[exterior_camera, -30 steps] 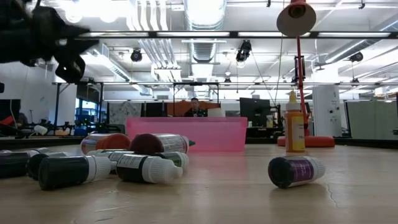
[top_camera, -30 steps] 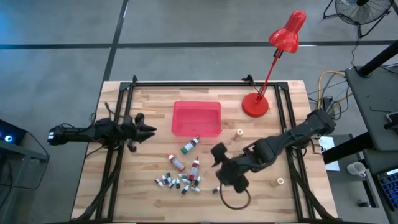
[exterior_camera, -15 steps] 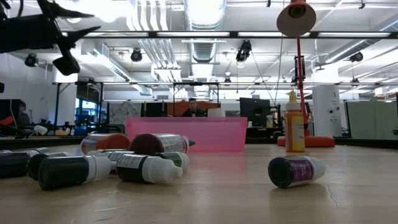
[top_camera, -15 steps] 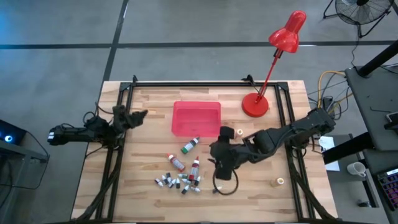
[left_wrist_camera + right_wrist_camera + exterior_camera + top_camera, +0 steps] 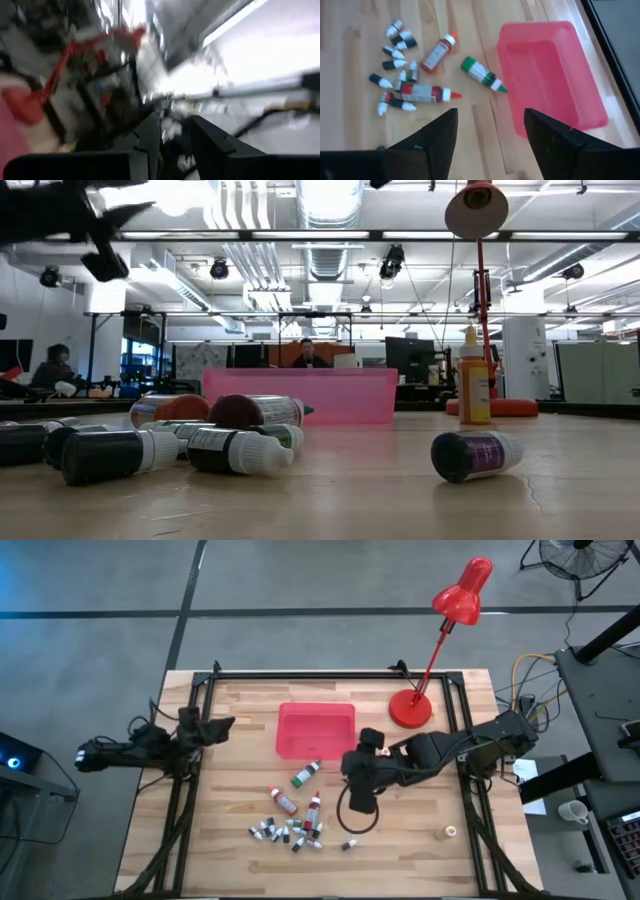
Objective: Pick & Place food coloring
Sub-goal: Adjust the big orange food coloring bottle
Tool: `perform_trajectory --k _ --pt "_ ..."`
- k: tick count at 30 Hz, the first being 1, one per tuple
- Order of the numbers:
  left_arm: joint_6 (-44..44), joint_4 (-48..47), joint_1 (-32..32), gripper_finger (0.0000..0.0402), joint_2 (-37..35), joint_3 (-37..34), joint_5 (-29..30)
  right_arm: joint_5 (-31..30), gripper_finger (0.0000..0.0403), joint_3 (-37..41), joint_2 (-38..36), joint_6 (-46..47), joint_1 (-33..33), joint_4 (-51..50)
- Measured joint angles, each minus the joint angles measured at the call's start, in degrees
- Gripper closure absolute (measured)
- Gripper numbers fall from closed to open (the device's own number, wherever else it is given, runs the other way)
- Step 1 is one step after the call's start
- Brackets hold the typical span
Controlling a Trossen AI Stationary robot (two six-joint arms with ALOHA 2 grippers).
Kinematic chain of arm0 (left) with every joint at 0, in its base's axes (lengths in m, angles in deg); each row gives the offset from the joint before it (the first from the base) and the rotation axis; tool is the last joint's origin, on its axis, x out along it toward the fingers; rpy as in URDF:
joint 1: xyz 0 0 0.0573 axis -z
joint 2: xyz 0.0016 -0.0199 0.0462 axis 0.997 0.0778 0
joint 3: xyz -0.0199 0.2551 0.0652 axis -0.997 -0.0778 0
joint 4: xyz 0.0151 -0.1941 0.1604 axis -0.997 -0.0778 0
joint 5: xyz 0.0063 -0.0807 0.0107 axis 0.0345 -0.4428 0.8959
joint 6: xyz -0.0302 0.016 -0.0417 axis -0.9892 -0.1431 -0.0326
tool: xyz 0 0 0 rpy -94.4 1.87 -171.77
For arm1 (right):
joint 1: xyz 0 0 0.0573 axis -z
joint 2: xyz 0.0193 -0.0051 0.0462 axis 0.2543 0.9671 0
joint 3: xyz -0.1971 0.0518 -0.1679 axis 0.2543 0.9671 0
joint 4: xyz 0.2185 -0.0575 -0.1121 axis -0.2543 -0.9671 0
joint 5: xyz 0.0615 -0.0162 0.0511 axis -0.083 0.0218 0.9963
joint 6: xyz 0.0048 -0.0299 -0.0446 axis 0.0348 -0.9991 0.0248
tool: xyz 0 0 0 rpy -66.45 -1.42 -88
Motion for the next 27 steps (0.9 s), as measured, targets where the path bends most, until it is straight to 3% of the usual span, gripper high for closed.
perform_trajectory --k 6,15,19,27 --pt "15.1 -32.6 4.1 0.0344 14.9 19.8 -5.9 0.2 0.0184 0.1 -0.2 -2.8 1.2 -3.2" --pt "37.1 -62.1 14.1 0.0346 44.1 41.0 -13.2 2.9 0.0184 0.2 -1.3 -5.6 3.8 -6.0" --pt "44.3 -68.6 19.7 0.0346 53.2 44.1 -11.9 2.9 0.0184 0.3 -2.1 -6.2 4.6 -7.0" --pt "53.1 -66.6 24.7 0.0338 62.3 44.9 -9.2 3.0 0.0184 0.6 -2.5 -8.1 5.8 -8.9"
